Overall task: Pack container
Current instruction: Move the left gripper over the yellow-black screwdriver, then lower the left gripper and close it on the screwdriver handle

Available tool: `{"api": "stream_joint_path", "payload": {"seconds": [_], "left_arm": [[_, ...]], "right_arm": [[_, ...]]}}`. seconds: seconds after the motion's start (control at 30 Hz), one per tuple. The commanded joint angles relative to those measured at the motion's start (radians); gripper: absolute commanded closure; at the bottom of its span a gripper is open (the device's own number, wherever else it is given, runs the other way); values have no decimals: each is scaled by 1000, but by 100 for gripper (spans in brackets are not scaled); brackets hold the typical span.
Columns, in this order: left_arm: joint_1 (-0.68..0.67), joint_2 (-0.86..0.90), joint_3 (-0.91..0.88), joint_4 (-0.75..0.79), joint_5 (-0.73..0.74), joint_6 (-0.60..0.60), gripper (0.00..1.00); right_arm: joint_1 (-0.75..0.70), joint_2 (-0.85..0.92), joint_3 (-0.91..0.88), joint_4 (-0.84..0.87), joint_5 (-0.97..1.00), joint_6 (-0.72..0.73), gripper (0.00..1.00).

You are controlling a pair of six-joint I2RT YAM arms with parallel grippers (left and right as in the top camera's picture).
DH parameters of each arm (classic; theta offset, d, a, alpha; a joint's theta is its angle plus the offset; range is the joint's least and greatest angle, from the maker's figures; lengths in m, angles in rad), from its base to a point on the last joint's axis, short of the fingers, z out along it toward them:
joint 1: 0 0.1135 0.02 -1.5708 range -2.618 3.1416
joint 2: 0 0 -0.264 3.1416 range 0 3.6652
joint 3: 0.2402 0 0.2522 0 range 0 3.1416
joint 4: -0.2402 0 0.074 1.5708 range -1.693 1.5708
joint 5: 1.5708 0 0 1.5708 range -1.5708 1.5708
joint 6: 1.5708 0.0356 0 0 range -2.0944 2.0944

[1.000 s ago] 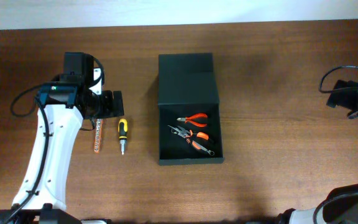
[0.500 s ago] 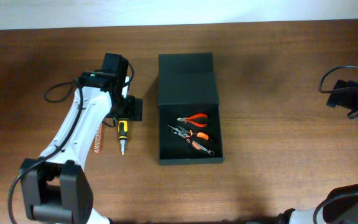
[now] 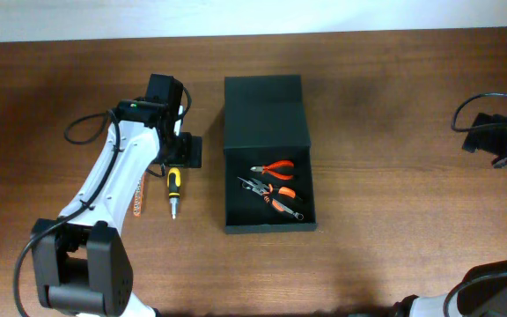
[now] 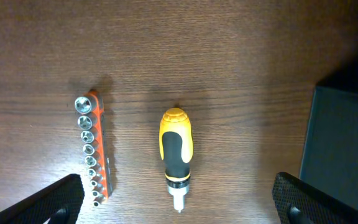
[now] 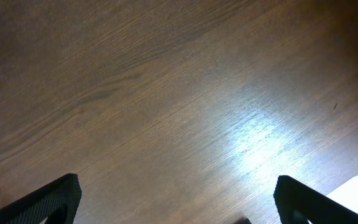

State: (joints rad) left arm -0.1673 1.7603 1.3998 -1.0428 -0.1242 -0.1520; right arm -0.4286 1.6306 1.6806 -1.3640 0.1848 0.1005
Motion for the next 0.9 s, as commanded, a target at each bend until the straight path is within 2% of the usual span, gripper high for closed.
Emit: {"api": "stream_joint_path", "payload": {"seconds": [0.0, 0.23, 0.57, 0.67, 0.87], "left_arm": [[35, 8, -27, 10, 34, -71, 1], [61, 8, -161, 145, 68, -57, 1], [56, 60, -163, 187, 69, -56, 1], [56, 107, -163, 187, 149, 3, 1], [56, 134, -163, 186, 154, 4, 1]], "right_arm": [[-4, -19, -2, 0, 2, 2, 1], [-4, -19, -2, 0, 2, 2, 1], [-4, -19, -2, 0, 2, 2, 1], [-4, -19, -2, 0, 2, 2, 1], [-4, -19, -2, 0, 2, 2, 1]]}}
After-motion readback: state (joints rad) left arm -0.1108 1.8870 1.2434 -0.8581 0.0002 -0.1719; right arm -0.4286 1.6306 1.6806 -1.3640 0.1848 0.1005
